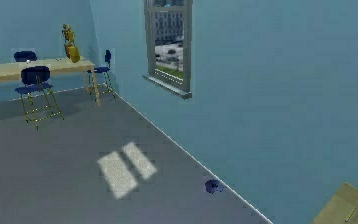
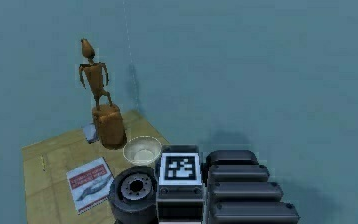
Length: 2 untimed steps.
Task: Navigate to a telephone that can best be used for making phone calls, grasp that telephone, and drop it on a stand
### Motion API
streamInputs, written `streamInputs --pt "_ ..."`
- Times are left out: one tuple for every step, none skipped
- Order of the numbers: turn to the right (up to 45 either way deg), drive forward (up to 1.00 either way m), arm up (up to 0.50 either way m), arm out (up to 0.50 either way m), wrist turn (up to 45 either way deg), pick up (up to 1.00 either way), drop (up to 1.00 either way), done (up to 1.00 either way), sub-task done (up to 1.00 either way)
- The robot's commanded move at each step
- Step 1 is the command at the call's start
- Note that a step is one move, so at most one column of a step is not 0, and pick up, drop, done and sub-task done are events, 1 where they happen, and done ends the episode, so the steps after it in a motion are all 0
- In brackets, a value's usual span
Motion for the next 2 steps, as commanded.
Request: streamInputs --pt "-45.0 0.00 0.00 0.00 0.0 0.00 0.00 0.00 0.00" --pt "-30.0 0.00 0.00 0.00 0.0 0.00 0.00 0.00 0.00"
